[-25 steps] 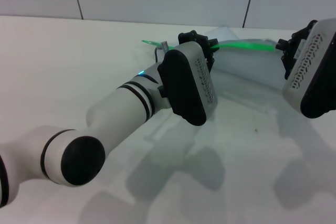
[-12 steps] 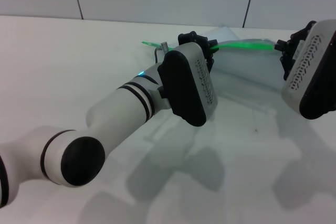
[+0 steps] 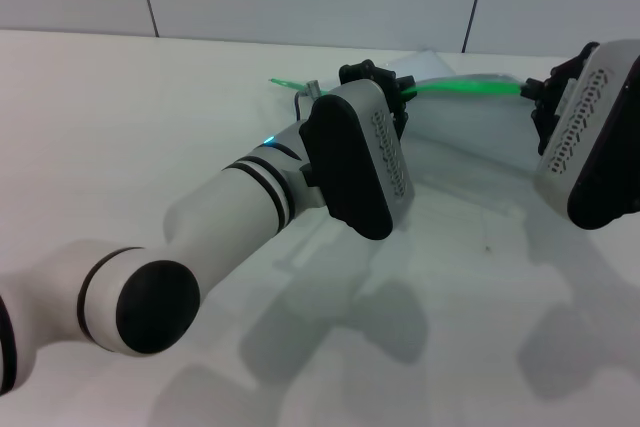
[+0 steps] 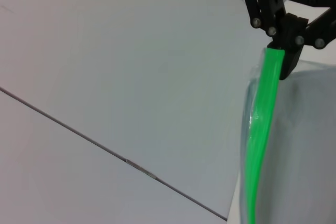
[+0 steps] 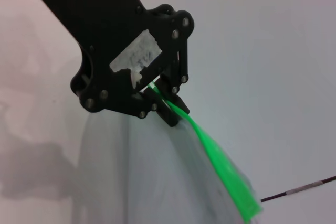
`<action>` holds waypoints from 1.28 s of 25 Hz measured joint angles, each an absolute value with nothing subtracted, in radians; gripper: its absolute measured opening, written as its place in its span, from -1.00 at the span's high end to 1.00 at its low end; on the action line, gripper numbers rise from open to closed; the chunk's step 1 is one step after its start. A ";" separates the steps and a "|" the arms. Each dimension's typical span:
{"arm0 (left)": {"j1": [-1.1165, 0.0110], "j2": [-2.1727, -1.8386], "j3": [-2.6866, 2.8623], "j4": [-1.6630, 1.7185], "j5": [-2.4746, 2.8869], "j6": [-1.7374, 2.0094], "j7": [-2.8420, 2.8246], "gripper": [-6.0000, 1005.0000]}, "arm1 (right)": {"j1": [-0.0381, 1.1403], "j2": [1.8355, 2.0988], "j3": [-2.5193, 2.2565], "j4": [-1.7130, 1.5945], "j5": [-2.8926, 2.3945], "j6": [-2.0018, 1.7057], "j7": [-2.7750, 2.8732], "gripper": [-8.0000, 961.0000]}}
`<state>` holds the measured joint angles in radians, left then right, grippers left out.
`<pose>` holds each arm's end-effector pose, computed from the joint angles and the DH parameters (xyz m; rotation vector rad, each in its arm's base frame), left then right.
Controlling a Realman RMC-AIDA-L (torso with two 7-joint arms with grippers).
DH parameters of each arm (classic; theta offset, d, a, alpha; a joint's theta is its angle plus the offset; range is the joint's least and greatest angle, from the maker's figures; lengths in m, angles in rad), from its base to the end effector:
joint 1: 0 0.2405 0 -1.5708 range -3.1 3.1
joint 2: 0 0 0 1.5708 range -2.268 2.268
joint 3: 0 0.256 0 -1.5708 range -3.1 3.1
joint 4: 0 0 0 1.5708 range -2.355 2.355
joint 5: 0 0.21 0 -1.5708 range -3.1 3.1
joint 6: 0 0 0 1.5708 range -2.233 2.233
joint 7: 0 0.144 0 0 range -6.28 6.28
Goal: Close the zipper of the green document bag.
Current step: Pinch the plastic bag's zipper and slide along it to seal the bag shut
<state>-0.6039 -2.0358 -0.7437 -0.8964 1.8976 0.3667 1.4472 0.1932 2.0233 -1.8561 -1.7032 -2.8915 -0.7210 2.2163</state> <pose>-0.1455 0.3739 -0.1191 -2.0917 0.4737 -0.0492 0.1611 0.3450 0.0038 -2.2018 -0.2750 -0.3614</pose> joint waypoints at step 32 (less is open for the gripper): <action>-0.611 -2.036 -0.745 -0.896 1.897 0.382 1.447 0.88 | 0.215 2.025 -1.857 -1.695 -2.895 -0.753 2.242 0.50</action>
<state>-0.6105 -2.0356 -0.7446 -0.8958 1.8975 0.3820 1.4465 0.2153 2.0248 -1.8565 -1.6952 -2.8947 -0.7529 2.2418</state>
